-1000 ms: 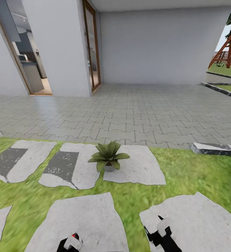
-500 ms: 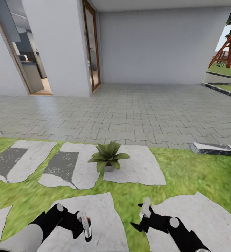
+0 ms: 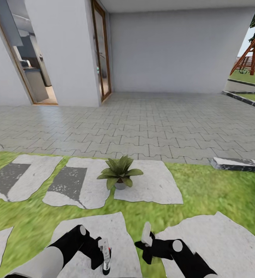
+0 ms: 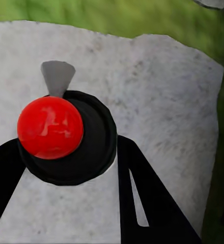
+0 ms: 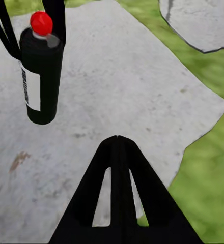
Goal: Pick up the pesticide atomizer in the garden and spray insectifuge to fully cover both potted plants in the garden.
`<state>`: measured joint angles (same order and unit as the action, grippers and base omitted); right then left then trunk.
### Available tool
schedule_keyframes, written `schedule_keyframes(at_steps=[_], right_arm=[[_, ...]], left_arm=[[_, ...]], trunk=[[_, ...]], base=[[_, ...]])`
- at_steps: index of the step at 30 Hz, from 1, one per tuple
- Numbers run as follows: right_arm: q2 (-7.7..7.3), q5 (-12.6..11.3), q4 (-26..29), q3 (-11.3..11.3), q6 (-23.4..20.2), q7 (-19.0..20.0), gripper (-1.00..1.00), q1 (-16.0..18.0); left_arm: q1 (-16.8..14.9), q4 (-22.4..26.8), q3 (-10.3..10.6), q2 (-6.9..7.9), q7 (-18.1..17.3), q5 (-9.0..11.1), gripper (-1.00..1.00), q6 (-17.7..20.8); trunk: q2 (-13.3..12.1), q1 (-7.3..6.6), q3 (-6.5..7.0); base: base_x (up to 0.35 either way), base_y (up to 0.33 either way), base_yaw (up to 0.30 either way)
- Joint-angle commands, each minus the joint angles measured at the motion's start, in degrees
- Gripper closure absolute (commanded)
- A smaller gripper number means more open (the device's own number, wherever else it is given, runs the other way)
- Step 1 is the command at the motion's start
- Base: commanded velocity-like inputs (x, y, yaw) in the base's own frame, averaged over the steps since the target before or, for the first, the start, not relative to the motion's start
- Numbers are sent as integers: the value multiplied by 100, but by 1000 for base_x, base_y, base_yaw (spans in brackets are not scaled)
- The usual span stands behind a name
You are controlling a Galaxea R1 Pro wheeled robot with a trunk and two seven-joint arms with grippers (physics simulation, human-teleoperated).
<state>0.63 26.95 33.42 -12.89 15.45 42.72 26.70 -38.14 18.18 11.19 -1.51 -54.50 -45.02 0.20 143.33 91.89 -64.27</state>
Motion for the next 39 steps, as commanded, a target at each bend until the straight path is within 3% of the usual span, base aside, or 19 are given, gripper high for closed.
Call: schedule_keyframes(at_steps=[1, 11, 28, 39], right_arm=[[64, 57, 57, -151, -23, 0, 100, 2], [199, 38, 112, -214, -42, 0, 100, 2], [209, 38, 113, -213, -42, 0, 100, 2], [203, 38, 114, -206, -42, 0, 100, 2]], left_arm=[[0, 10, -3, -65, -6, -111, 100, 0], [15, 20, -18, -224, 248, -122, 100, -44], [75, 337, -50, -592, 222, -59, 100, -79], [80, 300, -47, -666, 195, -59, 100, -90]], trunk=[[2, -1, -5], [2, -1, -5], [2, -1, -5], [2, -1, -5]], base=[[0, 0, 0], [0, 0, 0], [0, 0, 0], [0, 0, 0]])
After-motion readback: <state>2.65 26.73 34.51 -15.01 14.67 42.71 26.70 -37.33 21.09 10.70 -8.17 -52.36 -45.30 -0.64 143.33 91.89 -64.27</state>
